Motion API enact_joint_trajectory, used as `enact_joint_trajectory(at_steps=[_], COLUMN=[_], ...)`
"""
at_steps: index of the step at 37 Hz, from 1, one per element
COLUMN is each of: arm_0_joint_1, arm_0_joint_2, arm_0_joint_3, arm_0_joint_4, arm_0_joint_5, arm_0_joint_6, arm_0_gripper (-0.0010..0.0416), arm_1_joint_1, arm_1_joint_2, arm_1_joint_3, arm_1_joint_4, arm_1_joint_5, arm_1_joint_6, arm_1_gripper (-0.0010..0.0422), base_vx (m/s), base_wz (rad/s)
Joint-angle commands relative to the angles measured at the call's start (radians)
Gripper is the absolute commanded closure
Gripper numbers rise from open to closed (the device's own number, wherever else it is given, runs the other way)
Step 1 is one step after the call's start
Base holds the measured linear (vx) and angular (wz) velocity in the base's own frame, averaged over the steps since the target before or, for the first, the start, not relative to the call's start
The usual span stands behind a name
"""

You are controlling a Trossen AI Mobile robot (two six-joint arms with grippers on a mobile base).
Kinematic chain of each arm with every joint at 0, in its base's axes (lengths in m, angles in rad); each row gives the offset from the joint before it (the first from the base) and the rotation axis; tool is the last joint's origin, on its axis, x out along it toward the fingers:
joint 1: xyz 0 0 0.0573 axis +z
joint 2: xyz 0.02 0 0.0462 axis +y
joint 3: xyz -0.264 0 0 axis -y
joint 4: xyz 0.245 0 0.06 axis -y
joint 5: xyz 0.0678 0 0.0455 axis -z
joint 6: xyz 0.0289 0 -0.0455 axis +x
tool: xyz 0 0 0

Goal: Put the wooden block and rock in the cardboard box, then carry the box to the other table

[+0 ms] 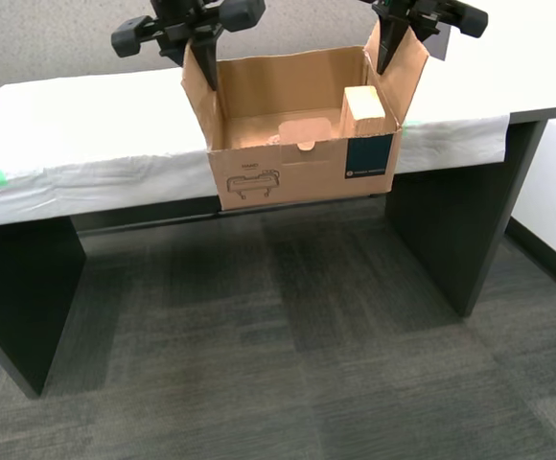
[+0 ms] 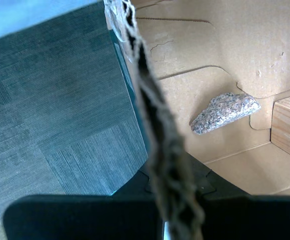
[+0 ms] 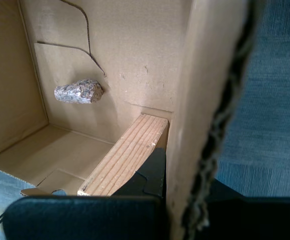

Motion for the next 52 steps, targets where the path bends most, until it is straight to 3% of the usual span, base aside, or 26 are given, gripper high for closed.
enact_joint_trajectory(at_steps=[1, 34, 52], arm_0_joint_1=[0.003, 0.005, 0.006], arm_0_joint_2=[0.0, 0.0, 0.0], arm_0_joint_3=[0.002, 0.002, 0.002], arm_0_joint_4=[0.011, 0.007, 0.012], arm_0_joint_5=[-0.029, -0.029, -0.029], arm_0_joint_6=[-0.005, -0.007, 0.021], arm_0_gripper=[0.0406, 0.0406, 0.0406], arm_1_joint_1=[-0.001, 0.005, 0.012], arm_1_joint_2=[0.0, -0.007, -0.01], arm_1_joint_3=[0.002, 0.001, 0.001], arm_1_joint_4=[-0.001, -0.034, -0.04], arm_1_joint_5=[0.026, 0.017, 0.017], arm_1_joint_6=[0.008, 0.035, 0.147], arm_1_gripper=[0.0412, 0.0413, 0.0412], base_vx=[0.124, 0.141, 0.147], base_wz=[0.002, 0.127, 0.19])
